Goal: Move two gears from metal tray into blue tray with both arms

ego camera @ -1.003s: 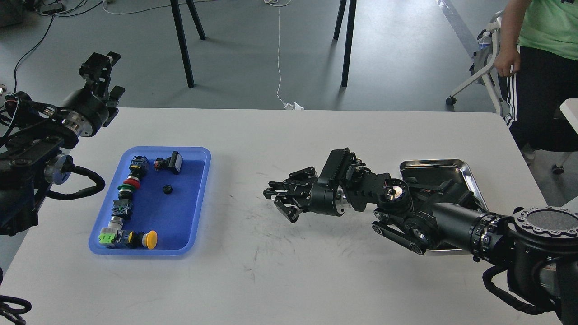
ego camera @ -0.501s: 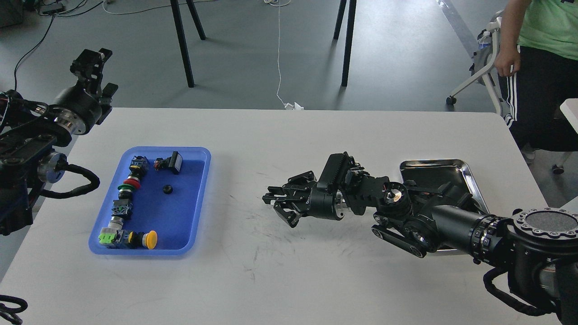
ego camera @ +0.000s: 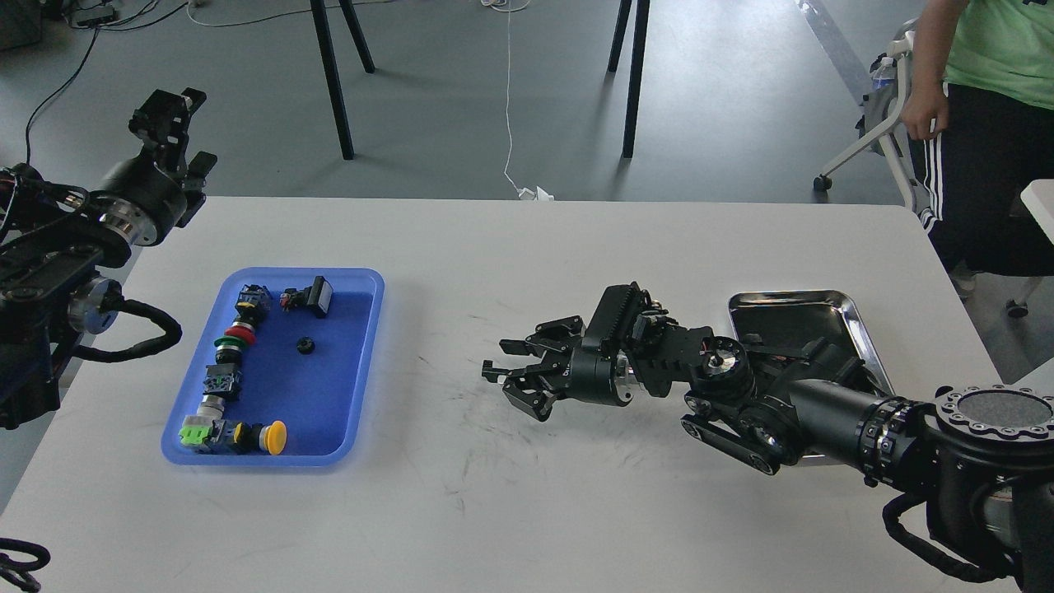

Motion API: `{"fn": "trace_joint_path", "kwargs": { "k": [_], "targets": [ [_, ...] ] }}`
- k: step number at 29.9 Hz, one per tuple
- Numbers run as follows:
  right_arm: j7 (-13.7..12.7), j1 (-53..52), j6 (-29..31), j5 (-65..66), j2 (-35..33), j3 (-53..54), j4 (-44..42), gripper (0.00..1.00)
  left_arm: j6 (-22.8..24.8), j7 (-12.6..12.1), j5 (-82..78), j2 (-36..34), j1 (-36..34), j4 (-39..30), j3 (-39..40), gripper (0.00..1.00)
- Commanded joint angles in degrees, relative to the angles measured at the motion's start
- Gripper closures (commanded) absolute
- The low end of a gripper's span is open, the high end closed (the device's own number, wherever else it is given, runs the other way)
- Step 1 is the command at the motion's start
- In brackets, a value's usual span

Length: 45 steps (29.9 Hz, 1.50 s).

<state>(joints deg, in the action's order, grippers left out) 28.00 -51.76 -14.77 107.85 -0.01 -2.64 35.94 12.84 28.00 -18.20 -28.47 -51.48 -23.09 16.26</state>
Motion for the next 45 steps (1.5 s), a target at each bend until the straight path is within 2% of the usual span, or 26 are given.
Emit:
{"fn": "trace_joint_path", "kwargs": {
  "k": [1,6,12,20,24,28,30,32,42,45],
  "targets": [
    [0.0,0.1,0.0,-0.1,0.0,0.1,0.0,0.49,0.0,0.0,0.0,-0.3,0.1,0.1,0.0,0.05],
    [0.0,-0.6,0.1,-2.4,0.0,1.9,0.0,0.36,0.2,0.0,0.0,-0.5,0.1,0.0,-0.1,0.05],
    [0.0,-5.3,0.3,-17.6,0.0,2.5,-0.1,0.16,1.4,0.0,-0.1,-0.4,0.1,-0.1,-0.2,0.05],
    [0.0,-11.9,0.4,-34.4,0.0,2.3,-0.5,0.12,3.3,0.0,-0.3,-0.5,0.1,-4.1,-0.9,0.04],
    [0.0,-14.9,0.5,-41.3,0.0,2.5,-0.6,0.11,4.3,0.0,-0.9,-2.5,0.1,-9.8,-1.0,0.04],
    [0.0,-16.9,0.5,-49.0,0.0,2.4,-0.6,0.1,4.1,0.0,-1.1,-2.6,-0.1,-11.5,-1.0,0.04],
    [0.0,-17.6,0.5,-51.5,0.0,2.4,-0.7,0.08,4.1,0.0,-1.2,-3.4,-0.3,-14.6,-0.9,0.03],
    [0.0,-17.8,0.5,-53.6,-1.4,2.5,-0.7,0.08,4.0,0.0,-1.4,-4.7,-0.8,-18.6,-1.0,0.03],
    [0.0,-18.0,0.4,-65.9,-9.5,3.1,-0.7,0.06,4.7,0.0,-9.3,-4.8,-0.5,-20.2,-1.1,0.03],
    [0.0,-18.1,0.5,-69.8,-12.2,4.4,-0.8,0.06,4.8,0.0,-13.6,-4.8,-0.6,-22.6,-1.1,0.03]
  ]
}}
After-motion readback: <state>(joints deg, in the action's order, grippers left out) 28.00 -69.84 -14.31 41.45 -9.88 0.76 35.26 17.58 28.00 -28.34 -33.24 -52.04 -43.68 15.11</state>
